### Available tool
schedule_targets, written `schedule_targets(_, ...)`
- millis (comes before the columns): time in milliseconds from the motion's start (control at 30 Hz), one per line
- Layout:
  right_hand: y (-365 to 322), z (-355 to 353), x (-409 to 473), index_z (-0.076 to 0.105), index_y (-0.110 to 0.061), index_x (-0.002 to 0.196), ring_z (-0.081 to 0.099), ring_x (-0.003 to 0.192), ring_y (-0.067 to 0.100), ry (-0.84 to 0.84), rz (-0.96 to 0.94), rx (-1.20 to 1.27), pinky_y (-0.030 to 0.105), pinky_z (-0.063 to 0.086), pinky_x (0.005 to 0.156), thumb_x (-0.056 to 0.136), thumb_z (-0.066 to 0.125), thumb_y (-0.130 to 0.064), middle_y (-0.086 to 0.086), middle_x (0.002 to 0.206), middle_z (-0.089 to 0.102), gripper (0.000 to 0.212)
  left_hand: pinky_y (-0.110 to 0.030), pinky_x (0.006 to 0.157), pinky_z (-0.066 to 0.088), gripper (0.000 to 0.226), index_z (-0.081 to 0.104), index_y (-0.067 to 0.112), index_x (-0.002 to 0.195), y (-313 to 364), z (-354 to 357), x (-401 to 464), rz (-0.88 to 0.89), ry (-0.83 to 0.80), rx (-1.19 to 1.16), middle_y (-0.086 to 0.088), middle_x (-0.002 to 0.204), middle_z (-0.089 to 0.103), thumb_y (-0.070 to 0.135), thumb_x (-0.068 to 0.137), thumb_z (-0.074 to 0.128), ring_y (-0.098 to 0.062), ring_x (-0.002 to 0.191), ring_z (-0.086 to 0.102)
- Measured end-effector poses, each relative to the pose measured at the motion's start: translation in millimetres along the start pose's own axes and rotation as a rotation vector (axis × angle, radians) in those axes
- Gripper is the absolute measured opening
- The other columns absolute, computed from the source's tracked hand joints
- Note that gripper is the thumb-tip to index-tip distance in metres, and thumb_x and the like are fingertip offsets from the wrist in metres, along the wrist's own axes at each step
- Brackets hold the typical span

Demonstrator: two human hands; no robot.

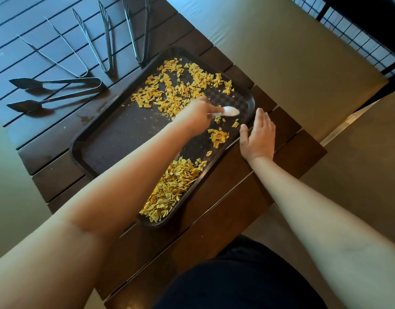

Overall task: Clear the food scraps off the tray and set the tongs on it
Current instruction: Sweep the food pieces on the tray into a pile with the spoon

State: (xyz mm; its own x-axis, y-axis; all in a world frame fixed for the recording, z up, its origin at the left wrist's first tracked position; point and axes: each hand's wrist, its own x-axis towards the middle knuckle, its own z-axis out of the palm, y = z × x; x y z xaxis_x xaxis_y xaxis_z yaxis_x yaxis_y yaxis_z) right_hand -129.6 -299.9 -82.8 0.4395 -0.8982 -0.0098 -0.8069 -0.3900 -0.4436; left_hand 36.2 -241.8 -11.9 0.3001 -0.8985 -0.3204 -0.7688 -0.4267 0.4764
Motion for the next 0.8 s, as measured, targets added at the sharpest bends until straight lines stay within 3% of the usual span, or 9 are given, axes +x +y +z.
schedule_targets(100,0.3,-0.1,0.0,0.022,-0.003,0.147,0.019,0.143,0.025,0.001,0.000,-0.002,0.038,0.014,0.117,0.090,0.026,-0.043,0.014,0.153,0.026,0.069,-0.033,0.089,0.050,0.039,0.055,0.030,0.128,3.9,2.2,-6.3,-0.002,-0.077,0.052,-0.009,0.130,0.045,0.012,0.096,0.044,-0.024,0.105,0.055)
schedule_targets(267,0.5,0.6,0.9,0.023,-0.001,0.147,0.020,0.143,0.026,0.013,-0.008,-0.002,0.038,0.015,0.117,0.090,0.027,-0.043,0.015,0.152,0.028,0.070,-0.037,0.073,0.052,0.034,0.066,0.028,0.117,-19.2,-5.2,-29.9,-0.023,-0.170,0.028,0.001,0.093,0.055,0.010,0.094,0.047,-0.022,0.077,0.055)
schedule_targets(433,1.6,1.4,1.0,0.023,-0.002,0.147,0.020,0.143,0.026,0.015,-0.005,-0.001,0.038,0.015,0.117,0.091,0.027,-0.043,0.015,0.152,0.028,0.070,-0.030,0.069,0.050,0.030,0.068,0.029,0.110,-31.2,-20.2,-46.5,-0.075,-0.282,0.049,0.002,0.097,0.062,0.012,0.091,0.054,-0.020,0.082,0.059)
schedule_targets(500,1.8,1.2,1.3,0.023,-0.002,0.147,0.020,0.143,0.025,0.012,-0.001,0.002,0.038,0.015,0.117,0.091,0.027,-0.043,0.015,0.153,0.027,0.070,-0.022,0.060,0.044,0.028,0.068,0.029,0.109,-30.8,-28.0,-44.1,-0.085,-0.234,0.018,0.006,0.089,0.060,0.013,0.091,0.054,-0.014,0.074,0.053)
schedule_targets(600,1.0,1.1,-0.2,0.023,-0.003,0.147,0.020,0.143,0.025,0.016,-0.004,0.006,0.039,0.016,0.117,0.091,0.027,-0.043,0.014,0.153,0.027,0.069,-0.021,0.056,0.042,0.031,0.065,0.028,0.115,-29.5,-30.1,-32.0,-0.080,0.009,-0.117,0.007,0.089,0.056,0.013,0.092,0.051,-0.017,0.074,0.054)
schedule_targets(667,0.7,0.9,-0.6,0.024,-0.003,0.147,0.020,0.143,0.026,0.016,-0.004,0.007,0.039,0.016,0.117,0.091,0.027,-0.043,0.014,0.153,0.027,0.069,-0.024,0.061,0.045,0.035,0.062,0.026,0.120,-29.1,-25.1,-21.3,-0.082,0.108,-0.143,0.001,0.103,0.058,0.011,0.093,0.047,-0.021,0.081,0.059)
schedule_targets(800,0.7,1.0,0.7,0.023,-0.002,0.147,0.020,0.143,0.026,0.004,-0.002,0.006,0.040,0.016,0.117,0.091,0.026,-0.044,0.015,0.153,0.027,0.070,-0.027,0.077,0.046,0.037,0.058,0.025,0.127,-26.2,-12.3,-5.0,-0.117,0.116,-0.142,-0.008,0.120,0.054,0.011,0.096,0.044,-0.021,0.096,0.055)
